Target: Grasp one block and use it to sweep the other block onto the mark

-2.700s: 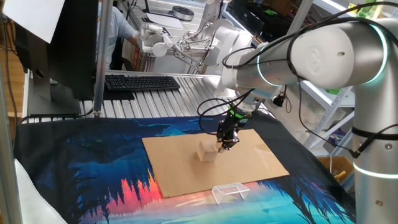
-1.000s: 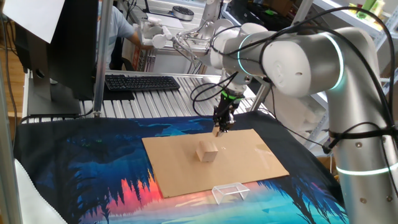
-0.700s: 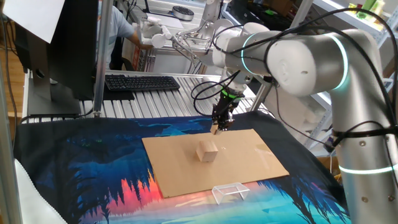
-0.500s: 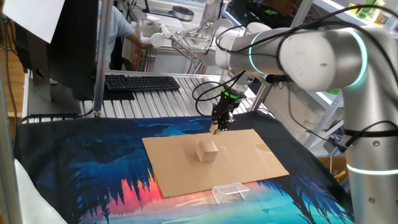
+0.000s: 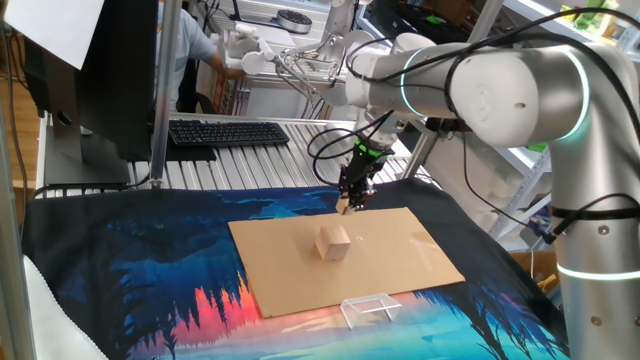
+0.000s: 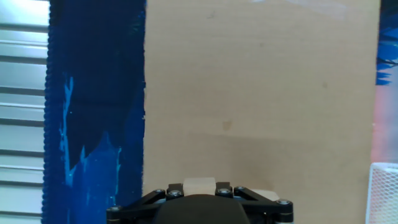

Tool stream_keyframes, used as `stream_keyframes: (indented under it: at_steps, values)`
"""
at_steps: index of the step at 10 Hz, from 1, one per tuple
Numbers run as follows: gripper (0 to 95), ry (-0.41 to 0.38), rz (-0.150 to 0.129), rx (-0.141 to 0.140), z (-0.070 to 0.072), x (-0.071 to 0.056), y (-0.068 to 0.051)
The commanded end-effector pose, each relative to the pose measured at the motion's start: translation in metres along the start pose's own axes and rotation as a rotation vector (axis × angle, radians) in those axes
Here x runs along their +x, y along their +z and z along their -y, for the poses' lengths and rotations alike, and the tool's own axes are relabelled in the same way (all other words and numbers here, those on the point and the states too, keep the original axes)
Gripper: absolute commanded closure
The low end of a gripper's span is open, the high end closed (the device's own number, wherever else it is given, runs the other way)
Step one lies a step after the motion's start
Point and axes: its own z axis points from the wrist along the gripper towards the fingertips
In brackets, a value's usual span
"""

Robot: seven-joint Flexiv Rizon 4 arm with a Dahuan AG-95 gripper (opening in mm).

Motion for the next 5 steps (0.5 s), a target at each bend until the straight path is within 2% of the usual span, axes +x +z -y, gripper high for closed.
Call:
stream_keyframes:
  at_steps: [1, 3, 5]
  values:
    - [95.0, -0.045, 0.024, 0.021, -0.0005, 0.0002, 0.0001]
    - [95.0, -0.118, 0.040, 0.043, -0.0005, 0.0002, 0.0001]
    - [95.0, -0.231, -0.008, 0.023, -0.0005, 0.0002, 0.0001]
